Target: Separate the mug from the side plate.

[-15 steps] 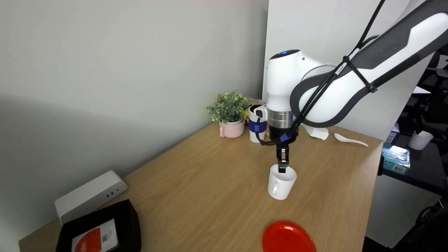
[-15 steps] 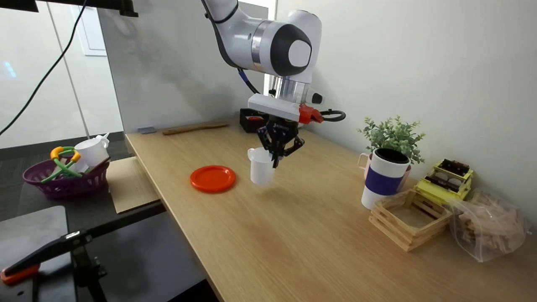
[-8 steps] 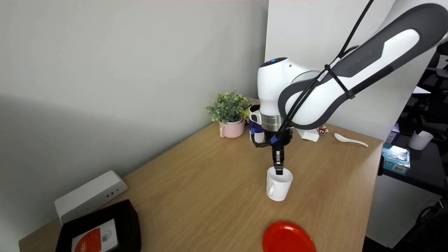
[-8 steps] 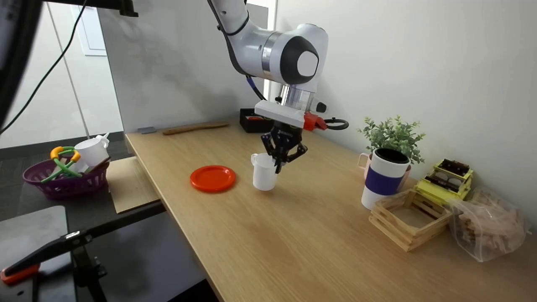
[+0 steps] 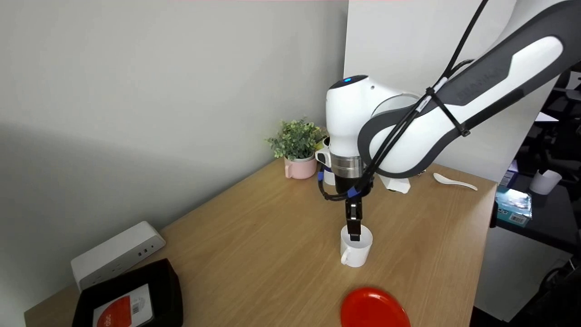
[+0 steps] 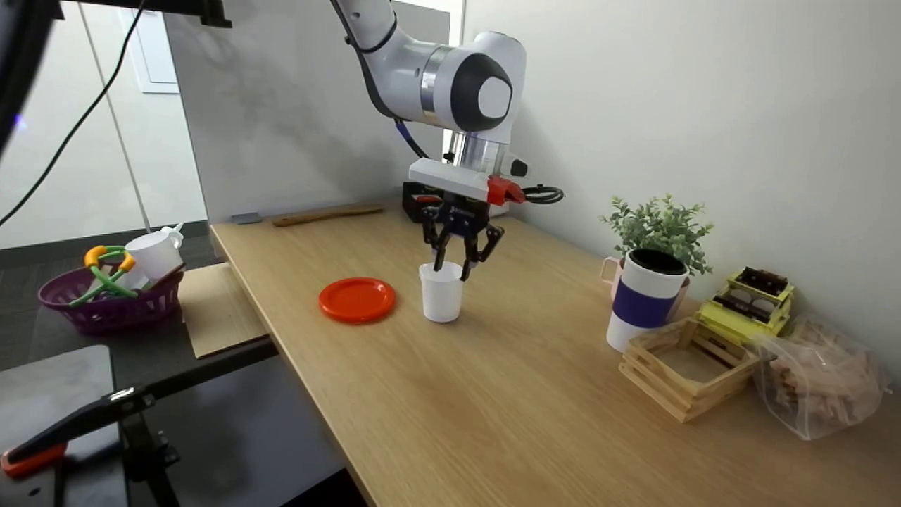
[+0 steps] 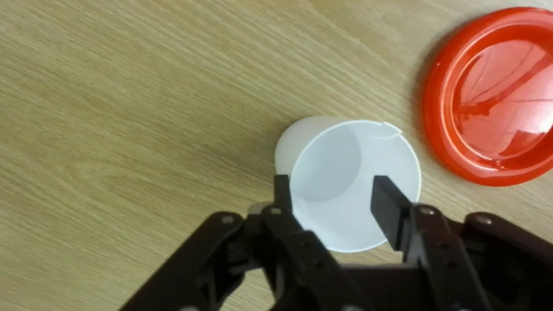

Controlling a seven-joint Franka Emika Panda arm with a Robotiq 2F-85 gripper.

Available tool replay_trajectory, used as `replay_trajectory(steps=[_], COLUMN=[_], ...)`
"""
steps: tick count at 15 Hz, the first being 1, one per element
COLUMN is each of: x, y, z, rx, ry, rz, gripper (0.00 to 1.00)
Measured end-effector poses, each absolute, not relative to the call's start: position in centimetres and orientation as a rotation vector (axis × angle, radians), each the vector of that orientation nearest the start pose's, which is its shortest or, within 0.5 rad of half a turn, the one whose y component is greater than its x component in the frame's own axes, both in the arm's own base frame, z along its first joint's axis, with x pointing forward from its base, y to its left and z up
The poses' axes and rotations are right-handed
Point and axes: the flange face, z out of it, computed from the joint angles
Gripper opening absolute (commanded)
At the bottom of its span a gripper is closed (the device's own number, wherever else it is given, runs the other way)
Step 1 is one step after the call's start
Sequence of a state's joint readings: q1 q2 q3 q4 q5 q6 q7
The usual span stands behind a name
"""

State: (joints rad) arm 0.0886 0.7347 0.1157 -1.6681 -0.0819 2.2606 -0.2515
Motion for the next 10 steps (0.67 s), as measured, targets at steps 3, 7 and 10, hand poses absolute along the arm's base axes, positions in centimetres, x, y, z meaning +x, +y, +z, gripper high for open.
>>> replay_trajectory(steps=[3,7,10], x=[64.2,61.9,60.3], y=[15.0,17.2,18.1], z=[17.5,19.6,21.2], rx=[-3.049,-3.119,-3.177], ry=[-0.781,-0.772,-0.753], rz=[0.140,0.043,0.000], gripper=[0.99,1.00,1.00])
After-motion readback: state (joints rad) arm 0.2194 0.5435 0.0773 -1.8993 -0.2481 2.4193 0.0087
